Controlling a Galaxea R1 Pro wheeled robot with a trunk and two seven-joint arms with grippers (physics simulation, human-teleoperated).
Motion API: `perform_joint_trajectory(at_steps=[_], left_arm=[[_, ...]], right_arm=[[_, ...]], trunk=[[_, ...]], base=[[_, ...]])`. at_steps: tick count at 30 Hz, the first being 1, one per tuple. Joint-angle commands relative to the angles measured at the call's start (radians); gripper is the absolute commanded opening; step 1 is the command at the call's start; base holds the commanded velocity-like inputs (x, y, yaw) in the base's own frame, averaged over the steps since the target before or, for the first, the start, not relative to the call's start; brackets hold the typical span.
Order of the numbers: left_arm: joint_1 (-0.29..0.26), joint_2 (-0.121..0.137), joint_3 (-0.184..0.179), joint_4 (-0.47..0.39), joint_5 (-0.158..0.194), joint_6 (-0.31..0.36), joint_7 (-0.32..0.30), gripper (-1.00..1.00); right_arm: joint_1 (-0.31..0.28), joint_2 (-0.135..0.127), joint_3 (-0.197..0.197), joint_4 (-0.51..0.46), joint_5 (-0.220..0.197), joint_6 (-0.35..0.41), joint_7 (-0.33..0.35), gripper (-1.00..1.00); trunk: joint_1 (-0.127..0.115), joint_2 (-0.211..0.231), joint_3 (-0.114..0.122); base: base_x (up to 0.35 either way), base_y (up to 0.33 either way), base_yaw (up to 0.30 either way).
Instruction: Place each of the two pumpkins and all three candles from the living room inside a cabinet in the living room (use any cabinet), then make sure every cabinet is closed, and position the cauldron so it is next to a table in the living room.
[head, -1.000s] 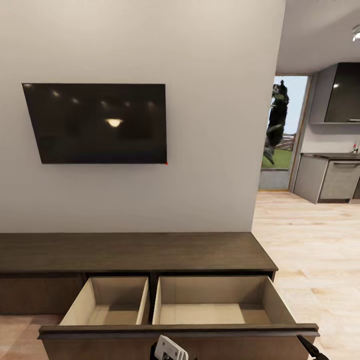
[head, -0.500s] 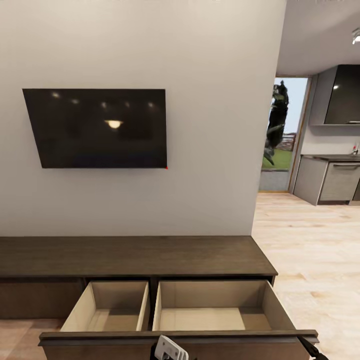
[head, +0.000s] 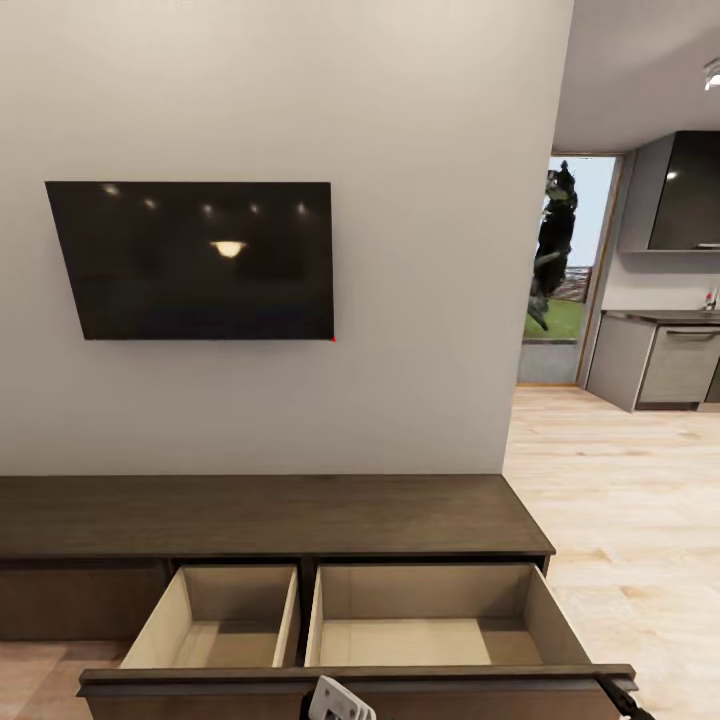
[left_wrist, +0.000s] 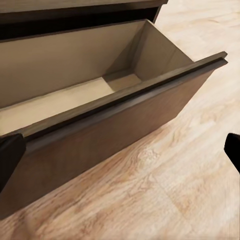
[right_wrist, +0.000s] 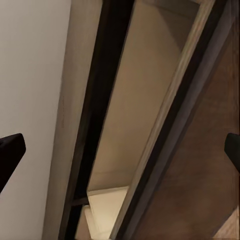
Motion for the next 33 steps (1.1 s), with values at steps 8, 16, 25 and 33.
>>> perform_joint_trajectory(at_steps=[8, 16, 25, 33], left_arm=[[0.0, -0.002, 0.0, 0.001, 0.002, 0.006, 0.021, 1.0], [0.0, -0.004, -0.004, 0.005, 0.0, 0.006, 0.035, 1.0], [0.0, -0.004, -0.005, 0.02, 0.001, 0.006, 0.062, 1.0], [0.0, -0.003, -0.004, 0.02, 0.004, 0.006, 0.065, 1.0]], right_arm=[[0.0, 0.002, 0.0, 0.0, -0.013, 0.009, -0.038, 1.0], [0.0, 0.004, -0.001, 0.0, -0.012, 0.009, -0.043, 1.0], [0.0, 0.004, -0.002, 0.0, -0.013, 0.009, -0.044, 1.0], [0.0, 0.005, -0.002, -0.001, -0.013, 0.009, -0.044, 1.0]], trunk=[[0.0, 0.0, -0.001], [0.0, 0.0, -0.001], [0.0, 0.0, -0.001], [0.0, 0.0, -0.001]], base=[[-0.133, -0.024, 0.0], [-0.28, -0.096, 0.0], [-0.093, -0.187, 0.0], [-0.007, -0.029, 0.008]])
